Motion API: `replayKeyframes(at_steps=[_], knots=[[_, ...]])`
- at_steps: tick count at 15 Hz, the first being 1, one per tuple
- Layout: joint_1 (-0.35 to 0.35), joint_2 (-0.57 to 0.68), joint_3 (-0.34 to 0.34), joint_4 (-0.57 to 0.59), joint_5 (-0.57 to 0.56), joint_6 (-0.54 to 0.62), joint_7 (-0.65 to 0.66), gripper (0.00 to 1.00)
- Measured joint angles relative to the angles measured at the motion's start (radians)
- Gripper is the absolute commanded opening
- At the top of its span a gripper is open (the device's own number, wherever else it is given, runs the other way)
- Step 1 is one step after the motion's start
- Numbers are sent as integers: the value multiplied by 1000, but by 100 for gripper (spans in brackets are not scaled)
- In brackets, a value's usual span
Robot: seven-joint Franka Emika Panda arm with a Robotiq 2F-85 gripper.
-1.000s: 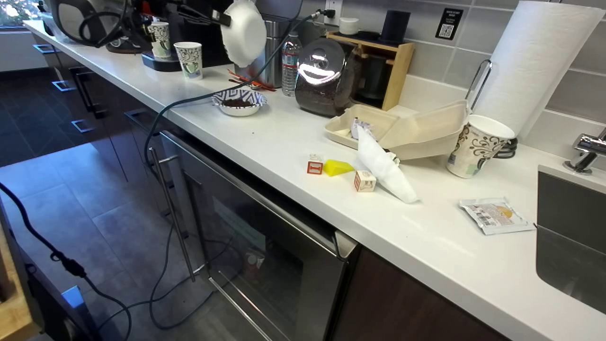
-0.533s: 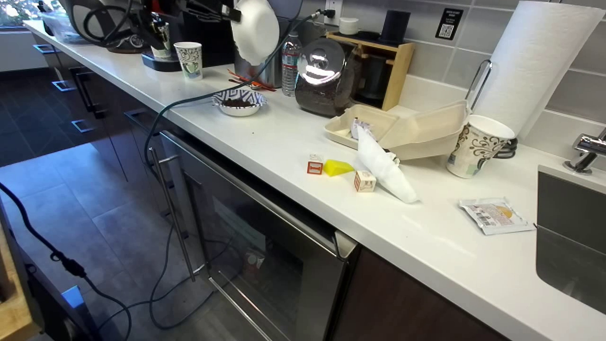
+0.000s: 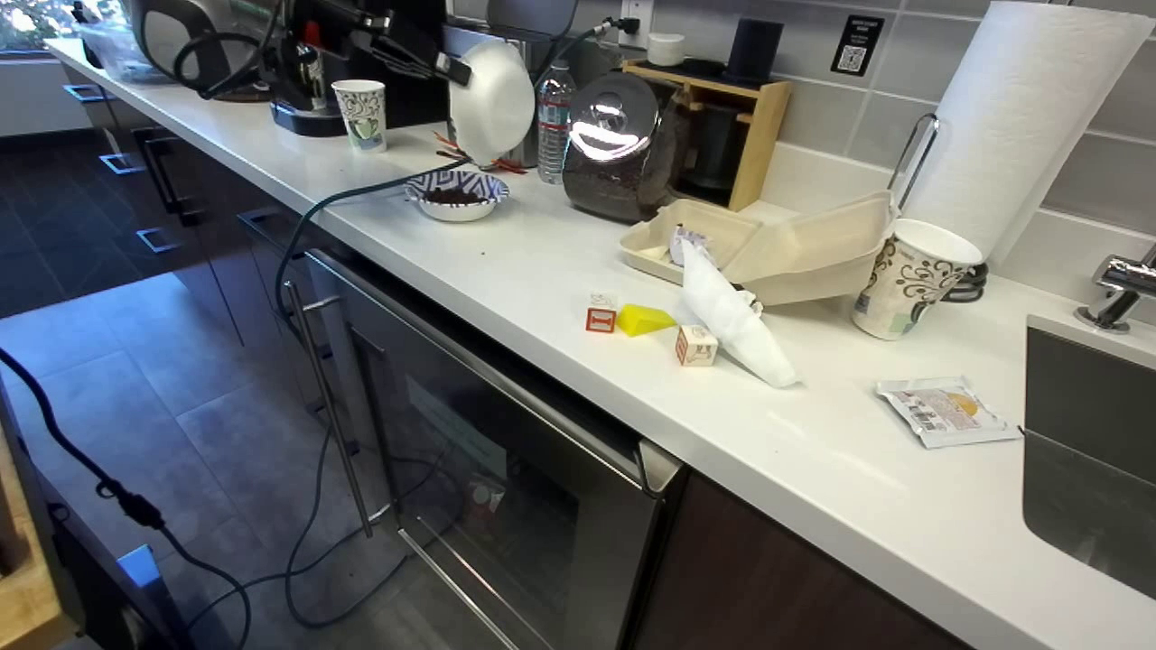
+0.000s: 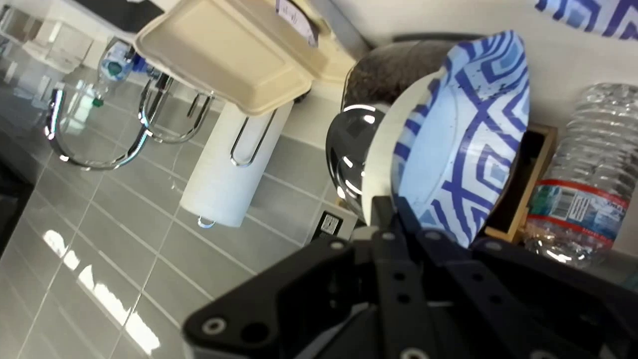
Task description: Pour the contents in the bowl on the right into the bowl on the left.
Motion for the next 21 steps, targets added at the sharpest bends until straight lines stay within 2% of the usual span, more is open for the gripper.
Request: replayKeyframes(at_steps=[3, 5, 9, 10, 13, 18, 21], knots=[[-94, -76, 0, 5, -1, -229, -52, 1], [-185, -139, 7, 8, -19, -389, -81, 1], [-343, -256, 2, 15, -98, -728, -112, 1], [-371, -279, -9, 17, -165, -813, -87, 1], [-403, -329, -52, 53, -201, -1062, -88, 1], [-405, -347, -168, 158, -199, -1484, -119, 1], [-452, -338, -179, 222, -205, -1738, -119, 1]])
